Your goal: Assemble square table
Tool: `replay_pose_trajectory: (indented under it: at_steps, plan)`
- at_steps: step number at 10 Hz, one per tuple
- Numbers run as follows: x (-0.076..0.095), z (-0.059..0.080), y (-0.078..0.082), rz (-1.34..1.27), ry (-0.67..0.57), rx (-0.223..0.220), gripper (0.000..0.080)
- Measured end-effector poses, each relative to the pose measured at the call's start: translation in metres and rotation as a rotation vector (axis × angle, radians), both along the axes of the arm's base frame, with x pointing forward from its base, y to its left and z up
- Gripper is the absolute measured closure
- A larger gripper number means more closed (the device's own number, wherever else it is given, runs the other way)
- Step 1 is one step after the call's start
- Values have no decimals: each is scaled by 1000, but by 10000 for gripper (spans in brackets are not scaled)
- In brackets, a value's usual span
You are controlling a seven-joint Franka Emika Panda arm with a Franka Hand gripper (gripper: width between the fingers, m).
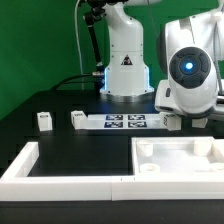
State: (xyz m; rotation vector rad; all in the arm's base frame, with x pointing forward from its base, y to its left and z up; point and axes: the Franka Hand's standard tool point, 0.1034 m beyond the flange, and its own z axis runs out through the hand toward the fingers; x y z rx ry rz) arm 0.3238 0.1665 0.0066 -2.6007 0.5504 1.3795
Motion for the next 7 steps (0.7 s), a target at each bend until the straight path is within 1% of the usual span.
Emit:
replay_pose_trajectory:
  at_steps: [1, 2, 3, 7]
  plan:
    - [0, 0, 0, 0, 0, 0, 282]
    - [0, 0, 0, 0, 0, 0, 422]
    - [0, 0, 0, 0, 1, 1, 513]
    - [0, 0, 0, 0, 1, 1, 513]
